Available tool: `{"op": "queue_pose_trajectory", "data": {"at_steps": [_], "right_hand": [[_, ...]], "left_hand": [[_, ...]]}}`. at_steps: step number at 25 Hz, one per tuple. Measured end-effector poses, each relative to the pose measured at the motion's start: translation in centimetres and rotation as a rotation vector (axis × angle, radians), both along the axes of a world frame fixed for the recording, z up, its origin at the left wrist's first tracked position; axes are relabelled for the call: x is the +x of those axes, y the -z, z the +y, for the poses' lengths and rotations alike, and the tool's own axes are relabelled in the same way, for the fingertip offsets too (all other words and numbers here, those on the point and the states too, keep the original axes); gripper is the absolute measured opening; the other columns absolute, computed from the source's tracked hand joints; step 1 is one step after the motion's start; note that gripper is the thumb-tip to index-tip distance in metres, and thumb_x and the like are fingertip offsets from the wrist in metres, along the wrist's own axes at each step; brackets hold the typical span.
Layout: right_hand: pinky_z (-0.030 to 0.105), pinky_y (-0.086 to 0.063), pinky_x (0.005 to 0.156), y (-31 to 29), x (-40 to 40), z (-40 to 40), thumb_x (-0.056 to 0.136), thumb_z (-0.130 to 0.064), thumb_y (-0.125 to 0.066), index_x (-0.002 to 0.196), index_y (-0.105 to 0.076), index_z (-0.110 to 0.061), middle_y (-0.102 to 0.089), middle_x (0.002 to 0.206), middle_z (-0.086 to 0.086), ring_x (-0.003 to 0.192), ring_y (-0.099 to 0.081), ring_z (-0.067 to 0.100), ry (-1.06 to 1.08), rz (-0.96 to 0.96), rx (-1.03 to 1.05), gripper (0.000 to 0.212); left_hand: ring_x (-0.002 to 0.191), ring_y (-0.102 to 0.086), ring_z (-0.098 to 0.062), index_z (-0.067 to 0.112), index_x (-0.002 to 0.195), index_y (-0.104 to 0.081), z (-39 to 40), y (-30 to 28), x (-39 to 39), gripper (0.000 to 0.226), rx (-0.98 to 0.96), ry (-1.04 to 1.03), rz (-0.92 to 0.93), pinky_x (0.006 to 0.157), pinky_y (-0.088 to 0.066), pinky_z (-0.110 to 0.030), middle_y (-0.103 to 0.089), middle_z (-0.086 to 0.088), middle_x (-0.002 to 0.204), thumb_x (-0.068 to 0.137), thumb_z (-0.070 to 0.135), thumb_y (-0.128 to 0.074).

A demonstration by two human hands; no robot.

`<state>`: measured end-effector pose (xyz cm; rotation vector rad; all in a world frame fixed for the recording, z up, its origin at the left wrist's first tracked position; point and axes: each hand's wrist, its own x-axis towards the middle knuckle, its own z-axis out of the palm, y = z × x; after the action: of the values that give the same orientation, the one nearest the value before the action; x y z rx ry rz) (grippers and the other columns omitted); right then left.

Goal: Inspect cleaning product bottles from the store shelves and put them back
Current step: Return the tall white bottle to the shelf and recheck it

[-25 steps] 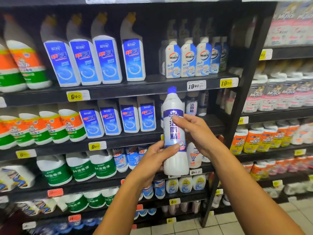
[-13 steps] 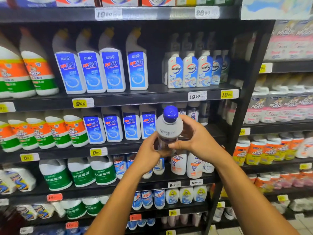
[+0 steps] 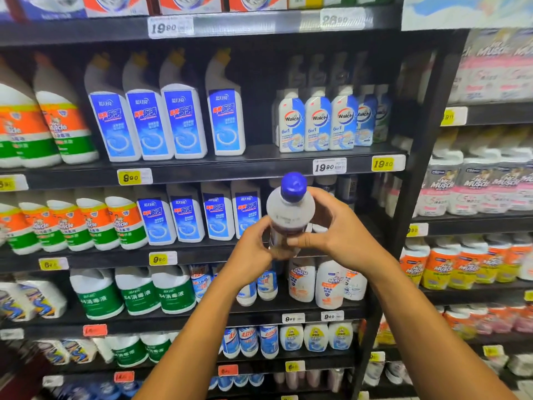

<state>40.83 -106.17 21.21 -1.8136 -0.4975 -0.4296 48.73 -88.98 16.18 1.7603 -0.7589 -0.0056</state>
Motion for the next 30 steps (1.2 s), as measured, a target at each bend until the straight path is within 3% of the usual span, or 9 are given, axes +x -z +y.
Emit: {"op": "queue_pose_trajectory", "data": {"at_steps": [3,5,7,11,13,16,20,25,30], "right_hand": [[0.020,-0.052,0.089,-0.6,0.6,-1.1,0.069,-0.009,-0.085,0.123,-0.060,-0.023,-0.073,0.115,-0.007,0.108,-0.068,0.009,-0.016,0.007,0.071,0.061],[0.026,-0.055,0.089,-0.9,1.2,-1.7,0.068,-0.017,-0.082,0.117,-0.065,-0.020,-0.075,0.112,0.001,0.105,-0.070,0.015,-0.034,0.019,0.138,0.052],[0.028,-0.057,0.082,-1.1,1.7,-1.9,0.071,-0.019,-0.077,0.115,-0.066,-0.016,-0.075,0.108,0.004,0.099,-0.071,0.017,-0.053,0.054,0.211,0.046],[0.019,-0.055,0.070,-1.5,2.2,-2.0,0.074,-0.024,-0.073,0.114,-0.066,-0.014,-0.077,0.101,-0.002,0.091,-0.072,0.009,-0.082,0.082,0.258,0.042],[0.020,-0.055,0.070,-2.0,2.4,-2.0,0.077,-0.028,-0.070,0.118,-0.064,-0.013,-0.076,0.103,-0.002,0.093,-0.072,0.009,-0.101,0.104,0.266,0.044],[0.032,-0.058,0.080,-2.9,2.6,-2.1,0.081,-0.034,-0.066,0.123,-0.061,-0.013,-0.075,0.107,0.000,0.098,-0.071,0.015,-0.138,0.144,0.282,0.047],[0.042,-0.058,0.086,-4.1,3.1,-2.1,0.078,-0.028,-0.069,0.120,-0.062,-0.006,-0.075,0.101,0.007,0.092,-0.072,0.023,-0.128,0.150,0.337,0.048],[0.031,-0.061,0.071,-5.5,3.5,-1.8,0.077,-0.027,-0.073,0.116,-0.065,-0.008,-0.076,0.097,0.006,0.084,-0.073,0.020,-0.142,0.118,0.318,0.044],[0.034,-0.060,0.075,-6.3,3.4,-1.4,0.078,-0.027,-0.074,0.116,-0.067,-0.010,-0.076,0.100,0.009,0.088,-0.073,0.023,-0.167,0.095,0.311,0.042]], "left_hand": [[0.106,-0.065,0.000,0.047,0.115,-0.057,0.4,-0.4,-1.0,0.063,-0.024,0.111,0.132,0.083,-0.053,-0.014,-0.070,0.020,0.111,0.072,0.010,-0.082],[0.107,-0.068,-0.010,0.034,0.128,-0.052,0.2,-0.3,-1.9,0.069,-0.122,0.168,0.223,0.084,-0.056,-0.023,-0.073,0.010,0.113,0.070,0.012,-0.083],[0.104,-0.070,-0.014,0.023,0.124,-0.058,-0.2,-0.5,-2.7,0.064,-0.196,0.192,0.256,0.082,-0.055,-0.023,-0.075,0.004,0.111,0.066,0.022,-0.083],[0.098,-0.072,-0.015,0.014,0.115,-0.065,-0.7,-1.1,-3.6,0.057,-0.266,0.172,0.262,0.079,-0.055,-0.023,-0.076,-0.001,0.107,0.062,0.027,-0.081],[0.097,-0.072,-0.016,0.015,0.115,-0.067,-0.7,-1.5,-3.8,0.056,-0.288,0.152,0.258,0.076,-0.055,-0.023,-0.076,-0.004,0.107,0.063,0.029,-0.081],[0.098,-0.072,-0.018,0.019,0.113,-0.070,-0.9,-2.5,-4.4,0.051,-0.334,0.109,0.242,0.077,-0.055,-0.024,-0.075,-0.005,0.109,0.065,0.031,-0.082],[0.094,-0.072,-0.014,0.025,0.103,-0.074,-2.0,-3.8,-5.0,0.043,-0.382,0.007,0.202,0.076,-0.055,-0.023,-0.076,-0.002,0.105,0.063,0.039,-0.082],[0.100,-0.070,-0.012,0.020,0.113,-0.068,-2.1,-5.4,-5.0,0.042,-0.347,0.071,0.280,0.077,-0.055,-0.022,-0.074,0.000,0.111,0.075,0.034,-0.077],[0.101,-0.071,-0.017,0.021,0.112,-0.070,-1.7,-6.6,-5.0,0.031,-0.313,0.103,0.309,0.077,-0.057,-0.027,-0.074,-0.003,0.112,0.083,0.031,-0.072]]}}
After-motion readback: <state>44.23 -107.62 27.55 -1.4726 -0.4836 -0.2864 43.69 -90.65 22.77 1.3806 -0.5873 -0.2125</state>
